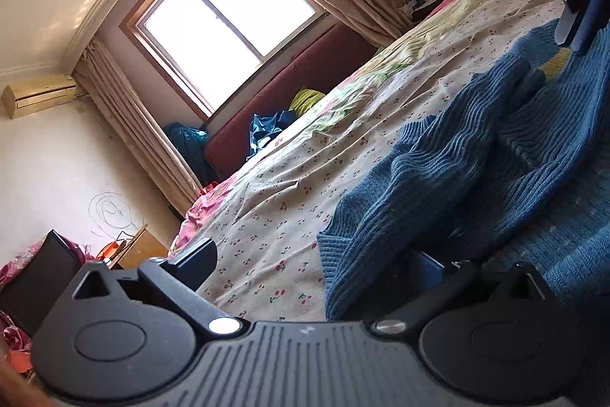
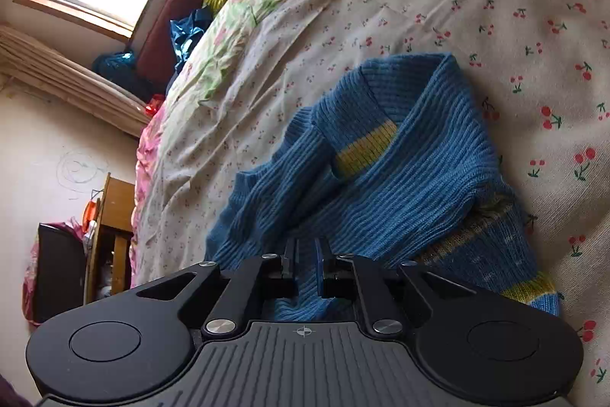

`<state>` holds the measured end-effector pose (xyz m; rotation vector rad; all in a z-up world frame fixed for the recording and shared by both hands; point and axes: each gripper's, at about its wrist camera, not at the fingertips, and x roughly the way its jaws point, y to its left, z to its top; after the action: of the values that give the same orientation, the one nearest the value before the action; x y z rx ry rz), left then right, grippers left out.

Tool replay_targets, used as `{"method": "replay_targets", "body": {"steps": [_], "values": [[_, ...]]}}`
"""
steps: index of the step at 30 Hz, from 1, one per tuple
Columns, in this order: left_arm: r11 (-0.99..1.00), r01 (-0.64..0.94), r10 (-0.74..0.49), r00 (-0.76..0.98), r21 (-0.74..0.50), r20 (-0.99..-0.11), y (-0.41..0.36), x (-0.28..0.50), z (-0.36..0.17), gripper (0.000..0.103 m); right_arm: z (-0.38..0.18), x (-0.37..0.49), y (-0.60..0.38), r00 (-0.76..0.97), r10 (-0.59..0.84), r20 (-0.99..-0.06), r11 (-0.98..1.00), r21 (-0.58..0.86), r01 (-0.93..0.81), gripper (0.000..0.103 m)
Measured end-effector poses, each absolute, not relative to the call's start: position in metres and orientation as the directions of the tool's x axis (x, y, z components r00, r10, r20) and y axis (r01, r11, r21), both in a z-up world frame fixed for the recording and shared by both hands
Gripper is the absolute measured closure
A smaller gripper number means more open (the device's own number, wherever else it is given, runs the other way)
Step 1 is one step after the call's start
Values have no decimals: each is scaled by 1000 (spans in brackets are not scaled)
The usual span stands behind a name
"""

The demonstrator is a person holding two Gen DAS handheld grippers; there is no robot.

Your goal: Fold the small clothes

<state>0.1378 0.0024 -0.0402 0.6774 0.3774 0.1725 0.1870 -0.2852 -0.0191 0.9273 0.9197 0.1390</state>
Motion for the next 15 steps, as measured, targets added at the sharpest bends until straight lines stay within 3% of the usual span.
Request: {"method": "replay_targets", "body": {"steps": [2, 6, 15], "values": [[788, -32, 270, 916, 614, -298, 3, 141, -38, 0, -25, 194, -286, 637, 482, -601, 578, 765, 285, 90], [804, -44, 281, 907, 593, -314, 10, 144, -39, 0, -23, 223, -285, 686, 437, -582, 583, 764, 276, 54], [842, -49, 279, 892, 538, -355, 20, 147, -43, 0, -48, 268, -282, 691, 359, -628, 621, 713, 325, 53]]}}
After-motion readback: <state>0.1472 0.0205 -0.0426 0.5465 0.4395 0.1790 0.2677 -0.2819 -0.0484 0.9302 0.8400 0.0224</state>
